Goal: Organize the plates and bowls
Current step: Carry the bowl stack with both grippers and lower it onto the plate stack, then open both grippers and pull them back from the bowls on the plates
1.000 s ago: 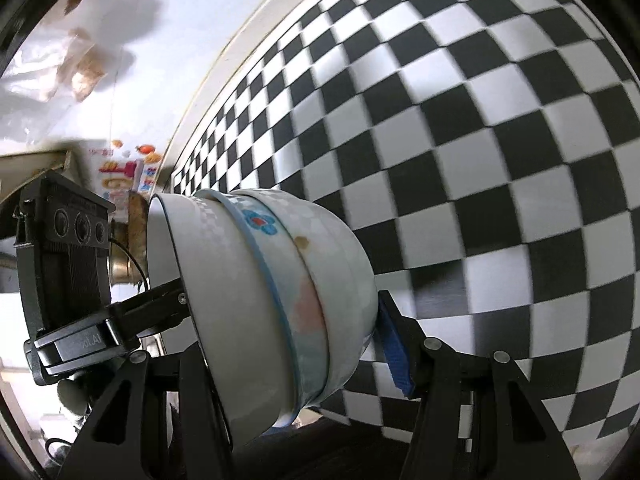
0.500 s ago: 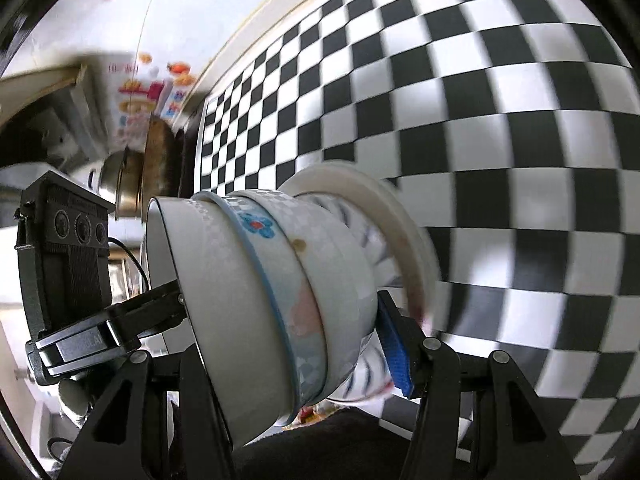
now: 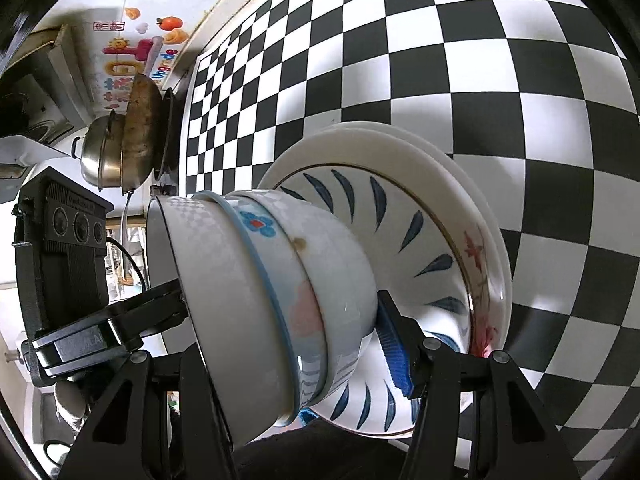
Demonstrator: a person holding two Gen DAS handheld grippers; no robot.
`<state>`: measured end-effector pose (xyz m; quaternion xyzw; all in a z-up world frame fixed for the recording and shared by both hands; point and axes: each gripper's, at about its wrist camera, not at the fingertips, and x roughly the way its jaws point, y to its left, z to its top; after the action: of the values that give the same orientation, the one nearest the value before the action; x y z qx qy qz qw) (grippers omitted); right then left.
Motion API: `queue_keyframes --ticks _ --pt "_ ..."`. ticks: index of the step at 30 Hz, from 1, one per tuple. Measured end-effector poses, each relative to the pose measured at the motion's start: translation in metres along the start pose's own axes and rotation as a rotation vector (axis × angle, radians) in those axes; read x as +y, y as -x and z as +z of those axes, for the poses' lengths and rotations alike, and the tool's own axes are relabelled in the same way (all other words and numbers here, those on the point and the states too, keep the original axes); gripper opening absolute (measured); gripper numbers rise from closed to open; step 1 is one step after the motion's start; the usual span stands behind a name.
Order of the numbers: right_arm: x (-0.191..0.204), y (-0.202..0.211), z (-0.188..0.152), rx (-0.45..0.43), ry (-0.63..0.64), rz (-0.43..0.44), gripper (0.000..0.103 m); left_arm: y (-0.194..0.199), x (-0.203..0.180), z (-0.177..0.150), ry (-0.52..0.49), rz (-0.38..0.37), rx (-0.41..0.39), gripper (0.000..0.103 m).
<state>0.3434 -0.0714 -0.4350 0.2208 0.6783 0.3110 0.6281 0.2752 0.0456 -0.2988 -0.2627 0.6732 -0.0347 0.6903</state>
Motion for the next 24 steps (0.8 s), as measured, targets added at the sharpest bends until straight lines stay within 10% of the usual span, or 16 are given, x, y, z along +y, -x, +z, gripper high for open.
queue_keyframes --ticks 15,24 --pt "-0.008 0.007 0.0 0.006 -0.01 -0.018 0.057 -0.001 -0.004 0.002 -0.01 0.007 0.002 0.053" --pt "0.009 0.039 -0.013 -0.071 0.059 -0.136 0.057 0.027 -0.017 -0.011 -0.08 0.144 -0.1 0.053"
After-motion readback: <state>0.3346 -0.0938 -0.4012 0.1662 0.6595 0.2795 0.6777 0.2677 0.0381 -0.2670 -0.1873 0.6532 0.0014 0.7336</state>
